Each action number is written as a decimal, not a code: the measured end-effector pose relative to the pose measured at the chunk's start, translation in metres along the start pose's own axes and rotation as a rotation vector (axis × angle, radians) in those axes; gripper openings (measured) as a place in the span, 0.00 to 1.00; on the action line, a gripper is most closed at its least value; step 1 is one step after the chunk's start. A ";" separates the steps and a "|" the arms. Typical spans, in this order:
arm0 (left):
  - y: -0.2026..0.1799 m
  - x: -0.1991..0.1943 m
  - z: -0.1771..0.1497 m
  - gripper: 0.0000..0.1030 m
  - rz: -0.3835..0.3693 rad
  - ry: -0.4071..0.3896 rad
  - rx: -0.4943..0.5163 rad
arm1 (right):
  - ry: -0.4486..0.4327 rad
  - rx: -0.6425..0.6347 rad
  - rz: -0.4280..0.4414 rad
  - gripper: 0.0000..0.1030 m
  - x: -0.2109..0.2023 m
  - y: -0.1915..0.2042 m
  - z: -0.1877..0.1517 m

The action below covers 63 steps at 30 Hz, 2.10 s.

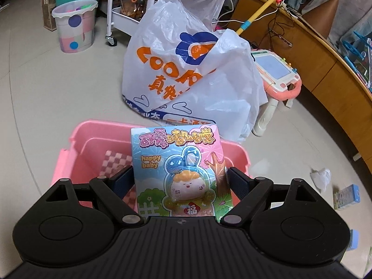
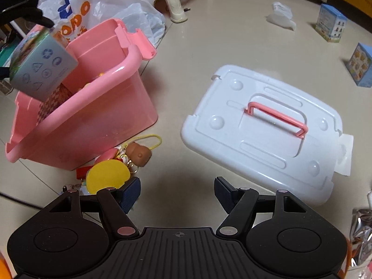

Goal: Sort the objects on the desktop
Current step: 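Carry the package in the left gripper over the pink bin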

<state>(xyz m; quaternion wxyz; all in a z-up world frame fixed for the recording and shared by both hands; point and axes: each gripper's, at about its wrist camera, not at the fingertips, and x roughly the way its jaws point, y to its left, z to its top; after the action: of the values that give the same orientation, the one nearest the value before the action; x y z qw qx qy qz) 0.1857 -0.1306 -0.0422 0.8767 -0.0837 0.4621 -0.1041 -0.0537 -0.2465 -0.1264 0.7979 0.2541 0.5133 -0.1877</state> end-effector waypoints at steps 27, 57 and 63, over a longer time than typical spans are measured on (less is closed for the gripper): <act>-0.003 0.057 -0.009 0.84 -0.038 0.015 -0.036 | 0.048 0.046 -0.008 0.65 0.028 -0.006 -0.004; -0.002 0.054 -0.008 0.82 -0.078 -0.002 0.206 | 0.069 0.050 0.018 0.65 0.037 -0.001 -0.004; -0.009 0.053 -0.022 0.82 -0.070 -0.047 0.346 | 0.076 0.061 0.017 0.65 0.039 -0.004 -0.006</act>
<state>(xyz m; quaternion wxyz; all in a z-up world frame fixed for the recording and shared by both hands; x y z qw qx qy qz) 0.1959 -0.1538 -0.0939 0.8843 0.0502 0.4137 -0.2107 -0.0441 -0.2475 -0.1646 0.7712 0.2896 0.5353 -0.1865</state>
